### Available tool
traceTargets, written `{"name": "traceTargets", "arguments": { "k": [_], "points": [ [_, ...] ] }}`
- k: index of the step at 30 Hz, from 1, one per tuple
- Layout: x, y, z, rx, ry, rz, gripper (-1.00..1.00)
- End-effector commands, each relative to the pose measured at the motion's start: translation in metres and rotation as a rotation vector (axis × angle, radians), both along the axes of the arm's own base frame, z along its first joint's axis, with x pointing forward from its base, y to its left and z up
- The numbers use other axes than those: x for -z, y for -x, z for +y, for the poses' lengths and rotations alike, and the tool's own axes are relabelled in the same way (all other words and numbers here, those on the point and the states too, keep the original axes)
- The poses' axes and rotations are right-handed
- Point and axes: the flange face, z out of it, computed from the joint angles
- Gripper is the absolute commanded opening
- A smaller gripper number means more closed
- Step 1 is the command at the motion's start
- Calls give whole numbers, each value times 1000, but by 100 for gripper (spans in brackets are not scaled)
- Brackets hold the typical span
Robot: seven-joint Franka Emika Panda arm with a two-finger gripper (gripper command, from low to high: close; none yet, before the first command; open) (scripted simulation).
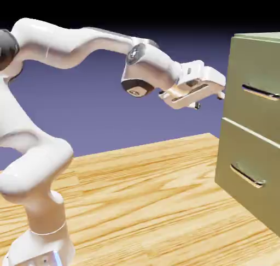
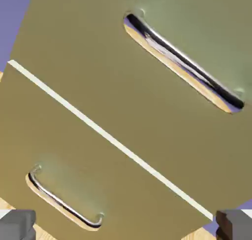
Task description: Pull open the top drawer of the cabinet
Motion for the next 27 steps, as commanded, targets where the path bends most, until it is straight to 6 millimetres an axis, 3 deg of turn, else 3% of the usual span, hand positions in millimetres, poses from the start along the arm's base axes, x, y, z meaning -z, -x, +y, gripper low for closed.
{"name": "traceTargets", "arguments": {
  "k": [1, 13, 27],
  "points": [
    [0, -2, 0, -13, 15, -8, 0],
    [3, -30, 3, -157, 208, -127, 0],
    [19, -74, 8, -272, 467, -302, 0]
  ]
}}
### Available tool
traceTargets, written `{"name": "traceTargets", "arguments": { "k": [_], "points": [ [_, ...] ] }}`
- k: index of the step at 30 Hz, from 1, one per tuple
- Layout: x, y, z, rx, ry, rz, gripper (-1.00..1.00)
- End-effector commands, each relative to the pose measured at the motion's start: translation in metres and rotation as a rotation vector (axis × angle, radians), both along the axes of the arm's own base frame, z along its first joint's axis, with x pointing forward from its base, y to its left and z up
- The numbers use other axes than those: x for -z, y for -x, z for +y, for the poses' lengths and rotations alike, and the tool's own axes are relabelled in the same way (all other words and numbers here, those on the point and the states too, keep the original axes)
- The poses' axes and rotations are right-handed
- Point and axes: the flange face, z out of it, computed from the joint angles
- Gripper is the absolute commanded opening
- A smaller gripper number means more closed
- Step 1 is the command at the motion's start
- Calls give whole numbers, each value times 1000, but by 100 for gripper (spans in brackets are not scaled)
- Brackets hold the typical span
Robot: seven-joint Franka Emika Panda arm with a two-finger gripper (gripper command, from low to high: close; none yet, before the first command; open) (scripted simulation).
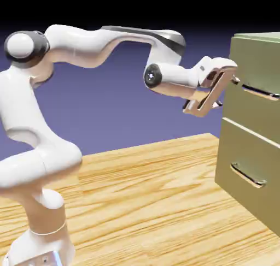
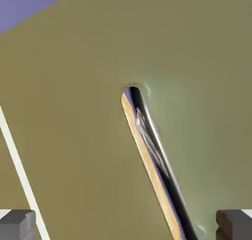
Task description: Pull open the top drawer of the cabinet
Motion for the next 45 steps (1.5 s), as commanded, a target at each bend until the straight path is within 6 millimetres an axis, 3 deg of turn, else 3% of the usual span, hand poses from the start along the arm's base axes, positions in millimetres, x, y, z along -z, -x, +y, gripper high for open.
{"name": "traceTargets", "arguments": {
  "k": [1, 18, 25, 26, 27, 45],
  "points": [
    [2, -3, 0, -5, 19, -15, 0],
    [31, -60, -5, -3, 316, -248, 0],
    [31, -110, -5, -3, 316, -248, 0],
    [31, -110, -5, -3, 316, -248, -100],
    [31, -110, -5, -3, 316, -248, -100],
    [31, 36, -5, -3, 316, -248, -100]
  ]
}}
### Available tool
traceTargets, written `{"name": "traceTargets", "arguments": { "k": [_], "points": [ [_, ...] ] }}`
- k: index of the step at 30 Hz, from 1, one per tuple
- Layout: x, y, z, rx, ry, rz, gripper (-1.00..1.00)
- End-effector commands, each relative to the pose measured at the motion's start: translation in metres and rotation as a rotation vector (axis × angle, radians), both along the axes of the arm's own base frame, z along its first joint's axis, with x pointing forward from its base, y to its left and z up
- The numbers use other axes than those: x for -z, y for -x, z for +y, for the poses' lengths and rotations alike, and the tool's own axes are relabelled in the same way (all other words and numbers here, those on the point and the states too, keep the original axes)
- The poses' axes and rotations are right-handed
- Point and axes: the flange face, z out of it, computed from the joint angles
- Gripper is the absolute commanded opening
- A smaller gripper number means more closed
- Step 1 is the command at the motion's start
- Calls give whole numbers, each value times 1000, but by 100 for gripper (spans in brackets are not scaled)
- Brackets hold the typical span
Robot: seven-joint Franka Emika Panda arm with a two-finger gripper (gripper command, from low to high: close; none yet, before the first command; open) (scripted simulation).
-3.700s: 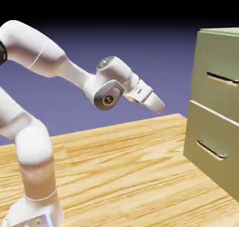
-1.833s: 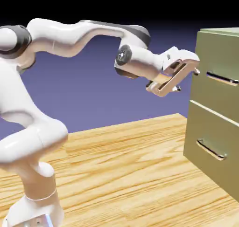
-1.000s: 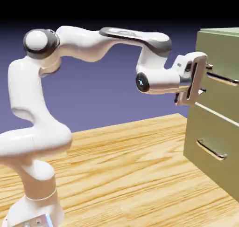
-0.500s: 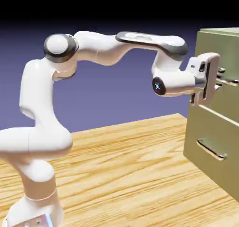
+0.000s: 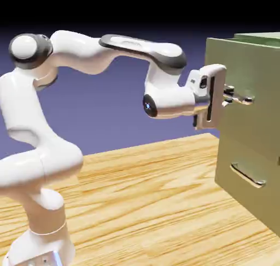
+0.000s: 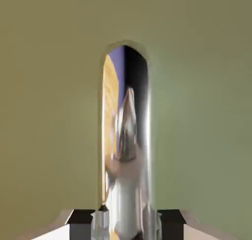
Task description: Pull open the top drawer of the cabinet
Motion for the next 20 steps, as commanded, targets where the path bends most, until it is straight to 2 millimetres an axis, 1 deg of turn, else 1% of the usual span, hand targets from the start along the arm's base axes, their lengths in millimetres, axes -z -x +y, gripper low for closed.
{"name": "traceTargets", "arguments": {
  "k": [1, 13, 14, 15, 19, 20],
  "points": [
    [0, 9, 0, -1, 2, 0, -100],
    [0, 117, 0, -1, 2, 0, -100],
    [0, 117, 0, -1, 2, 0, 100],
    [0, 117, 0, -1, 2, 0, 100],
    [-1, 162, 0, -1, 4, 0, 100],
    [0, 167, 0, -1, 2, 0, 100]
  ]
}}
